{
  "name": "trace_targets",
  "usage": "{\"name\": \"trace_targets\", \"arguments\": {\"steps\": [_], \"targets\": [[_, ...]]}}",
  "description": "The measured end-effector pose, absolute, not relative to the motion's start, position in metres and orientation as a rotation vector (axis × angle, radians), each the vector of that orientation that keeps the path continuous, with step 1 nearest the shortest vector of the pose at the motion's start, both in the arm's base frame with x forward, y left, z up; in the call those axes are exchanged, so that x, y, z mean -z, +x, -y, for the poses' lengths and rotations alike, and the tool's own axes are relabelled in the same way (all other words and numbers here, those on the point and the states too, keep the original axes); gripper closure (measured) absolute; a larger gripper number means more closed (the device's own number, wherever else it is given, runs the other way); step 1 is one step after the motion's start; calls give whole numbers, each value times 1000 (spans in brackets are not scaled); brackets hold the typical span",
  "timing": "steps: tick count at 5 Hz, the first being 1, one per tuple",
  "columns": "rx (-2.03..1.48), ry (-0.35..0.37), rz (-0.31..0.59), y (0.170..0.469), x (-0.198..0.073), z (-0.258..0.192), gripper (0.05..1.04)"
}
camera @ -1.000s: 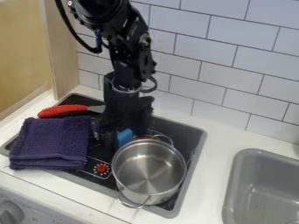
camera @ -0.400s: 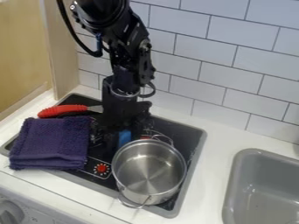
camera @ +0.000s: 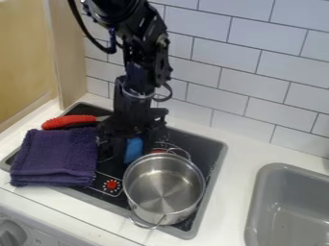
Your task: Blue block put to the left side of the sink
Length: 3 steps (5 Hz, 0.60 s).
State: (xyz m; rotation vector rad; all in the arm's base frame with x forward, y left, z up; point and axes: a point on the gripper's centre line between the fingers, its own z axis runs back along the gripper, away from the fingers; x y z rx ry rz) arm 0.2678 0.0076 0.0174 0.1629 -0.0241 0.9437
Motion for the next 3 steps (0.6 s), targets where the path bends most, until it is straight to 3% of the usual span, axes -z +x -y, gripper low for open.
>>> {"name": "trace_targets", "arguments": {"steps": [1, 3], "targets": [[-879, 176, 55, 279, -34, -2, 512], [-660, 151, 150, 306, -63, 53, 512]]}}
